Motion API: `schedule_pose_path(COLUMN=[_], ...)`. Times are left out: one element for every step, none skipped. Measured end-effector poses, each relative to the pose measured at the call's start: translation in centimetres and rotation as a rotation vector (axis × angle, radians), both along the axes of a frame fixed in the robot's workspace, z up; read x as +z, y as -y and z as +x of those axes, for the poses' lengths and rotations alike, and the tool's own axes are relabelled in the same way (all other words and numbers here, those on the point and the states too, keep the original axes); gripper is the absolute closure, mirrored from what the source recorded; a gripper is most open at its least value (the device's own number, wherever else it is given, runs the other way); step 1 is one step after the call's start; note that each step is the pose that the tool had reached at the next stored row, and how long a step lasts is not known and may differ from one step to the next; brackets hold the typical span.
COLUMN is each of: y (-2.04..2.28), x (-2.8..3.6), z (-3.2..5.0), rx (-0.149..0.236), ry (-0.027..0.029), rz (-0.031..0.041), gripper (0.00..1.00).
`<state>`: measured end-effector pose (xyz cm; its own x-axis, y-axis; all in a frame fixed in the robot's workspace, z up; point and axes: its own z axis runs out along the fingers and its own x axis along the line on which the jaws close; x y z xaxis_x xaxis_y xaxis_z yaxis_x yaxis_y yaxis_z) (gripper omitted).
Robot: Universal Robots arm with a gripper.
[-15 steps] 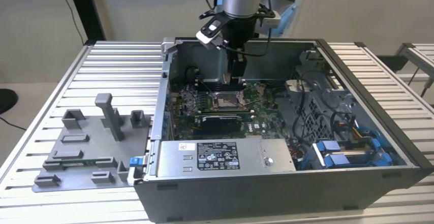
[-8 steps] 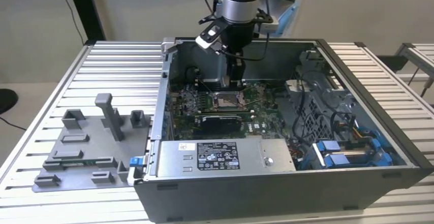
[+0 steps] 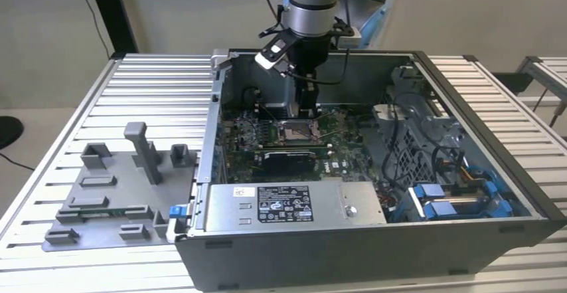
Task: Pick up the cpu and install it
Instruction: 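Close the cpu cover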
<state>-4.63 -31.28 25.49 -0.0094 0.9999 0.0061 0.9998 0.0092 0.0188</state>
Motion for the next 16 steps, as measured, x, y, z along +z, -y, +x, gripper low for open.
schedule_pose_path(y=[0.00,0.00,0.00,0.00,0.00,0.00,-0.01,-0.01,-0.01,-0.01,-0.01,-0.01,-0.01,-0.01,-0.01,-0.01], x=[-0.08,-0.15,-0.23,-0.31,-0.39,-0.46,-0.57,-0.67,-0.79,-0.92,-1.04,-1.14,-1.26,-1.36,-1.41,-1.40], z=[0.00,-0.01,-0.02,-0.03,-0.04,-0.05,-0.06,-0.08,-0.10,-0.11,-0.13,-0.15,-0.16,-0.17,-0.18,-0.18], rx=[0.000,0.000,0.000,0.000,0.000,0.000,0.000,0.000,0.000,0.000,0.000,0.000,0.000,0.000,0.000,0.000], ry=[0.0001,0.0000,0.0000,0.0000,0.0000,0.0000,0.0000,0.0000,0.0000,0.0000,0.0000,0.0000,0.0000,0.0000,0.0000,-0.0009], rz=[0.0001,0.0000,0.0001,0.0001,0.0001,0.0000,0.0001,0.0001,0.0001,0.0002,0.0003,0.0005,0.0008,0.0012,0.0015,0.0013], gripper=[1.00,1.00,1.00,1.00,1.00,1.00,1.00,1.00,1.00,1.00,1.00,1.00,1.00,1.00,1.00,1.00])
